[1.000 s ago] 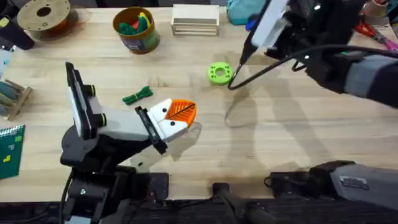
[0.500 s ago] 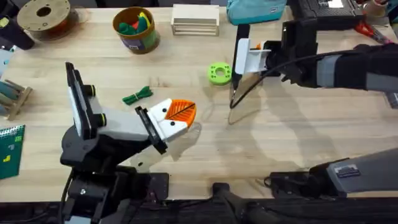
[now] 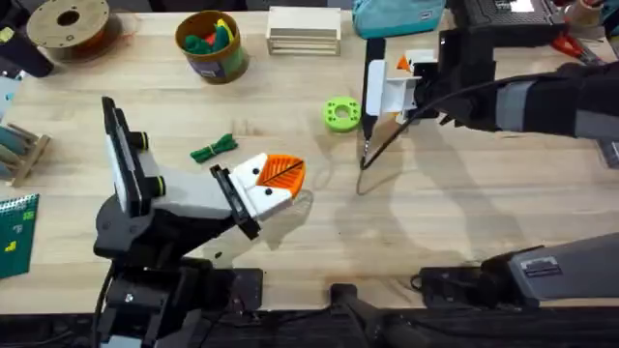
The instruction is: Pick up the gripper from the table and insert it into the empty holder that is missing its gripper. Then pick up a screw, insert it into the mounting hole, and use the screwdriver to tighten it. Finally, clean up the table by picking up the vegetable and placing it into the bucket.
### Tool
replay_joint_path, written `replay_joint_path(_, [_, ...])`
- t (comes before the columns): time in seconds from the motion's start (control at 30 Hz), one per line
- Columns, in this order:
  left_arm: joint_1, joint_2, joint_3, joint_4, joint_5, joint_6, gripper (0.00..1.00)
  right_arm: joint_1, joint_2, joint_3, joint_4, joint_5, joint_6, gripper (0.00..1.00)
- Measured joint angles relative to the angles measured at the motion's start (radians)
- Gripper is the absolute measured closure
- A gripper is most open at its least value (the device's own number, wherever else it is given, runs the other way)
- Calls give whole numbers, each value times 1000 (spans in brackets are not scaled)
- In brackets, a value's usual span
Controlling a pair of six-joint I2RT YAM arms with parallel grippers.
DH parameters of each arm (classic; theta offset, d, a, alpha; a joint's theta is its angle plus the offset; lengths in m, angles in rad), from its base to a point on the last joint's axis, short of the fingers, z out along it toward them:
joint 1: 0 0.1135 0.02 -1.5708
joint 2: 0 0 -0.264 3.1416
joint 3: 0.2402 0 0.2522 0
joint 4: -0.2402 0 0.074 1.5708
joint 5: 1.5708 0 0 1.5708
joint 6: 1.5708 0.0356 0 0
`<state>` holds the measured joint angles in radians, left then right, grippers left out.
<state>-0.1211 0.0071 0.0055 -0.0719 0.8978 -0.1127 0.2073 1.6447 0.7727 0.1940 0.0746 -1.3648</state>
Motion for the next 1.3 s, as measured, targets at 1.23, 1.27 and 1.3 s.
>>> replay_joint_path(1.23, [0, 82, 234, -218, -388, -54, 16, 123, -356, 0, -128, 79, 950, 297])
replay_joint_path(1.27, [0, 113, 273, -250, -424, -54, 15, 129, -356, 0, -128, 79, 950, 296])
replay_joint_path(1.3, [0, 151, 315, -283, -462, -54, 16, 135, -356, 0, -128, 79, 950, 296])
